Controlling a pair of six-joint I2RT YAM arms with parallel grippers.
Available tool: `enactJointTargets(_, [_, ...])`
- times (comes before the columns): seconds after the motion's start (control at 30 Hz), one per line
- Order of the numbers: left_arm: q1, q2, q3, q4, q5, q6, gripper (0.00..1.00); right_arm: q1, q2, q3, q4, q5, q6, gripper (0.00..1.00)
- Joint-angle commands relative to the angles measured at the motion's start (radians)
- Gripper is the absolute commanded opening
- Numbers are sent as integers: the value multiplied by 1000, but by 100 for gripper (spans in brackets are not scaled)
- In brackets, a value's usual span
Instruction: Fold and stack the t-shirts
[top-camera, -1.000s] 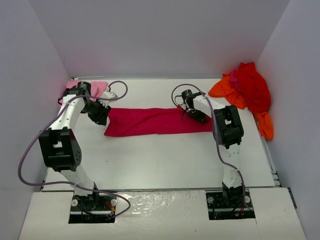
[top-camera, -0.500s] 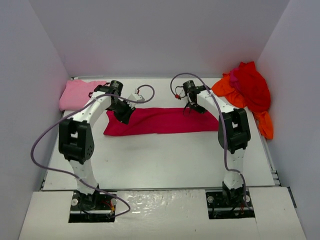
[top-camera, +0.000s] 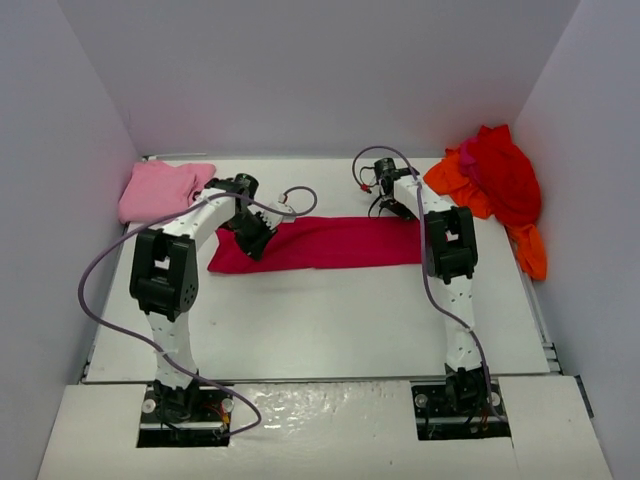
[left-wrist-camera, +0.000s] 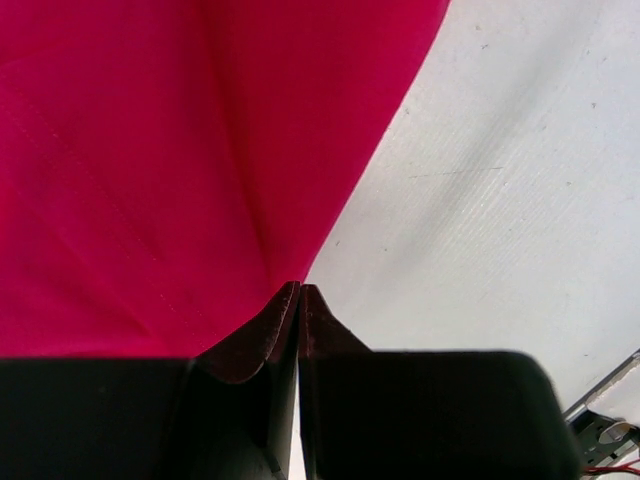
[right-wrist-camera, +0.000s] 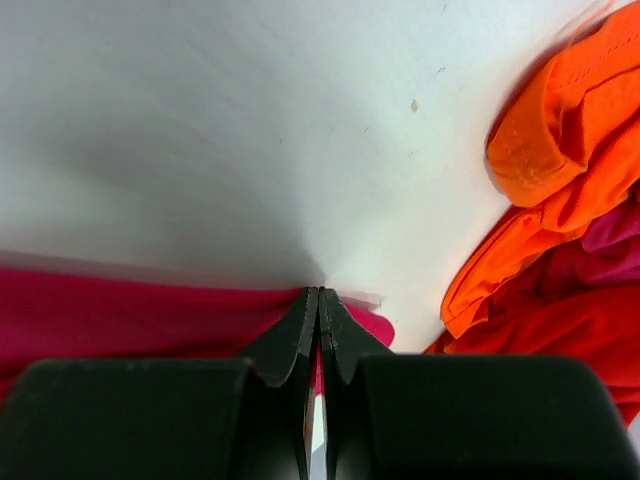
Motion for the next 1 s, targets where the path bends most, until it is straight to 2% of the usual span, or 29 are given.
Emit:
enactJointTargets(0.0, [-20,27,34,-60,-16,35,0,-17,15,45,-19,-8,2,0])
enactJointTargets(0.2, [-14,126,99,-37,-78,16,0,-18,-3,-56,-29,-48,-5,0])
enactJointTargets(0.5, [9,325,309,-31,-161,-105,0,51,-196,-414,-62,-124,-40,0])
enactJointTargets(0.67, [13,430,470,-93,-228,-134,0,160,-317,-591,-101,-134,-29,0])
enactJointTargets(0.77, [25,527,603,-134,-275,-165,0,272,-420,-677,-154,-182,-16,0])
enactJointTargets(0.97, [44,645,896,-230,-333,-192,0,513,-503,-741,-247,-314,6,0])
